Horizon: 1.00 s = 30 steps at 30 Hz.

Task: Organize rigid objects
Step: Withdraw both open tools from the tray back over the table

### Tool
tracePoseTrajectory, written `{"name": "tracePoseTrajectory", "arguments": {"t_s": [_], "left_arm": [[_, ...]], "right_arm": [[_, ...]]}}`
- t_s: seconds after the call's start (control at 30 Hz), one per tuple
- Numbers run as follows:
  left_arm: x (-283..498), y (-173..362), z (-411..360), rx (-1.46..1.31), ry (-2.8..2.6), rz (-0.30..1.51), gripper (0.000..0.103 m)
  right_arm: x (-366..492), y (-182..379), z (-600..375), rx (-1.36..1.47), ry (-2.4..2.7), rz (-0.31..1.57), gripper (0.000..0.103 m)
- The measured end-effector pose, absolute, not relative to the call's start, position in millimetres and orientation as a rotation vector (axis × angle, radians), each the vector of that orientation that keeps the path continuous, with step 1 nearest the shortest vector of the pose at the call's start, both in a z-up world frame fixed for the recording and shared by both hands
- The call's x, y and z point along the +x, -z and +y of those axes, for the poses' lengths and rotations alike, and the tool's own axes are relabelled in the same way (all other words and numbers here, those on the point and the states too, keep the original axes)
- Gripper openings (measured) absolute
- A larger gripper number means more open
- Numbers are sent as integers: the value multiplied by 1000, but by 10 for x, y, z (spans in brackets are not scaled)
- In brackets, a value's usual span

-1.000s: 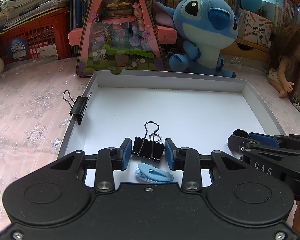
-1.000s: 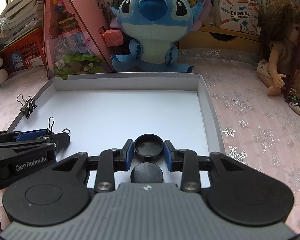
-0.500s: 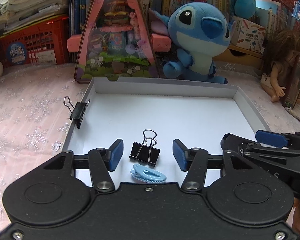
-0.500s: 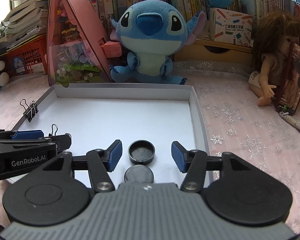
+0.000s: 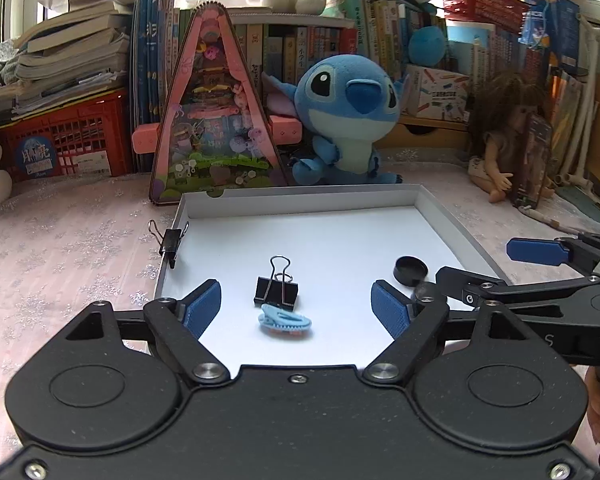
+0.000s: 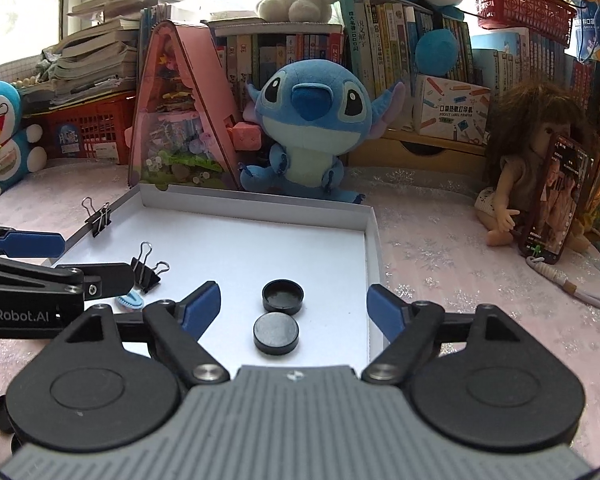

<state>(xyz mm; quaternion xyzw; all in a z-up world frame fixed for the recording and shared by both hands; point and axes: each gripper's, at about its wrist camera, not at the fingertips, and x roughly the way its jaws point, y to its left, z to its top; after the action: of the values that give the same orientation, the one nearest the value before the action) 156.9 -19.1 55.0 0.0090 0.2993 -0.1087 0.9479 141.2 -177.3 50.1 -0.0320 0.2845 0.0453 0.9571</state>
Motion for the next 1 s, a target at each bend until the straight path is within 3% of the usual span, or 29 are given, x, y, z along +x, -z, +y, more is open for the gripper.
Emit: {"name": "tracePoseTrajectory", "arguments": {"t_s": [0.63,1.0], "left_arm": [[523,-583,-43,59,310,506,85],[112,-435,90,62,305,491,86]], "right_arm": [[556,-532,-1713,-121,-174,449,102],[188,-422,-1675,-149,-189,418,103]]}}
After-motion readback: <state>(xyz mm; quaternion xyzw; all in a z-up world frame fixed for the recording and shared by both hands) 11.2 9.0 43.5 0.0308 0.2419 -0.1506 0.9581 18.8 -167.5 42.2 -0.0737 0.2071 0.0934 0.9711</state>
